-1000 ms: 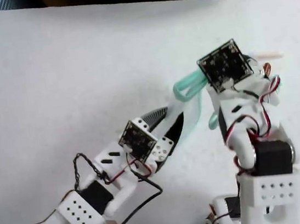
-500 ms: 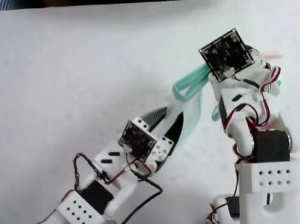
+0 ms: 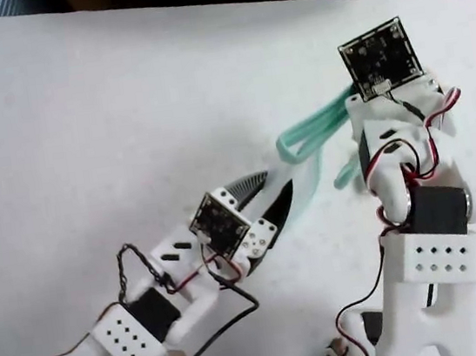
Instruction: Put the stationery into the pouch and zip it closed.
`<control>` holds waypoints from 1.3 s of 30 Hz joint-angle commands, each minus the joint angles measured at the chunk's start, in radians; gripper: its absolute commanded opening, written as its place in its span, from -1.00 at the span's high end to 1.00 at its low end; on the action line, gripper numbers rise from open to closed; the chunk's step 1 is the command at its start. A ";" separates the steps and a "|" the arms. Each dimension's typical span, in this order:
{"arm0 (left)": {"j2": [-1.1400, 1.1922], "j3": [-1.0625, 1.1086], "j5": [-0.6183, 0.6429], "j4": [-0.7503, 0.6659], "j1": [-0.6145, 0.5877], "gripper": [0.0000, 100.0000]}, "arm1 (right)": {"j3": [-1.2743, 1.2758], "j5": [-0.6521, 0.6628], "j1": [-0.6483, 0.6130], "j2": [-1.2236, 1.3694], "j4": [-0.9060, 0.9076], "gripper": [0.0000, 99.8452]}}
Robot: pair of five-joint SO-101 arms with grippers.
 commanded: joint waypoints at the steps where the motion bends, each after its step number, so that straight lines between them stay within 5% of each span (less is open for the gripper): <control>1: 0.010 0.028 -0.008 0.035 -0.005 0.95 | -0.086 -0.009 0.035 -0.001 -0.005 0.96; 22: 0.010 0.028 -0.008 0.037 -0.007 0.95 | -0.238 -0.060 0.047 0.061 0.166 0.96; 39: 0.010 0.028 -0.008 0.035 -0.012 0.95 | -0.244 -0.071 -0.200 0.007 0.371 0.96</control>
